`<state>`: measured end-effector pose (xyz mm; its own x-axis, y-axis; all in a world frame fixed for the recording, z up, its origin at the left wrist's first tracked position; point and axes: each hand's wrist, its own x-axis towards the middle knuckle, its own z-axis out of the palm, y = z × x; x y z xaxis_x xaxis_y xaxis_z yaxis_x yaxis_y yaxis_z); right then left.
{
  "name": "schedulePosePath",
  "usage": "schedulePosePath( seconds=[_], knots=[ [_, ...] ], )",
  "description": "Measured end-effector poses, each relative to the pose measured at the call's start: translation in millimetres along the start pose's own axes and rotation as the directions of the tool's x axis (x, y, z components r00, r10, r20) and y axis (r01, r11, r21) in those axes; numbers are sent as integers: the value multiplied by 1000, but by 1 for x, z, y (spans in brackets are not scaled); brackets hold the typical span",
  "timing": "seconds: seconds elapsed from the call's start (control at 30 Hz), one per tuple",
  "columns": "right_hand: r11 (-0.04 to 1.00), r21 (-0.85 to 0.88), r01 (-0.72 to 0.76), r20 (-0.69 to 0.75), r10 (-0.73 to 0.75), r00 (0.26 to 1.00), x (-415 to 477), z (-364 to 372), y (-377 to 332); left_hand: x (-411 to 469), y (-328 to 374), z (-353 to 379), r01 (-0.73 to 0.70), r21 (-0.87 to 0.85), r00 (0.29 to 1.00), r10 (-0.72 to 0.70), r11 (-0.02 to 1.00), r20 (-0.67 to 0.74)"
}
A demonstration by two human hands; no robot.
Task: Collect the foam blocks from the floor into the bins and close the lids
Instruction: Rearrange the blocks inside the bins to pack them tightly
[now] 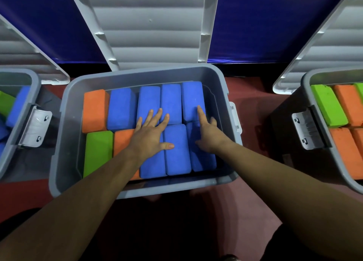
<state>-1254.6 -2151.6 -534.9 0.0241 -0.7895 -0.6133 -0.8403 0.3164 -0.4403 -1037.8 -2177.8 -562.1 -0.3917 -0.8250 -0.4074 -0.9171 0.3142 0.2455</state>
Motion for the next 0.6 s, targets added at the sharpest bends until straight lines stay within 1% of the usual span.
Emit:
schedulePosePath(
  seconds=[0.03,0.1,0.17,0.27,0.37,0.4,0.43,0.5,0.53,0.6],
  knots=[
    [996,-75,49,-35,-51,998,1,-1,1,0,1,0,1,9,1000,-1,1000,-3],
    [980,-161,117,-31,-123,992,2,-6,5,0,5,2,-8,14,1000,8,1000,-30],
    [973,-195,120,-13,-125,992,3,-11,8,2,8,5,-32,-21,998,31,999,-59],
    [962,-250,108,-47,-124,991,7,-13,13,6,7,8,-66,-88,995,59,994,-81],
    [917,-371,147,-83,-190,978,9,-13,10,7,5,8,-65,-128,996,55,990,-77],
    [906,-382,182,-63,-222,973,9,-13,7,8,5,8,-59,-158,996,47,986,-75],
    [915,-337,223,-25,-245,969,7,-13,3,8,4,7,-52,-188,997,39,981,-74],
    [948,-159,275,36,-273,961,6,-10,-3,9,5,6,-45,-223,996,27,974,-84],
    [950,-139,280,40,-277,960,7,-8,-4,9,5,6,-42,-231,995,21,972,-93],
    [908,-328,262,20,-270,963,9,0,-4,9,5,7,-45,-254,996,25,966,-81]
  ],
)
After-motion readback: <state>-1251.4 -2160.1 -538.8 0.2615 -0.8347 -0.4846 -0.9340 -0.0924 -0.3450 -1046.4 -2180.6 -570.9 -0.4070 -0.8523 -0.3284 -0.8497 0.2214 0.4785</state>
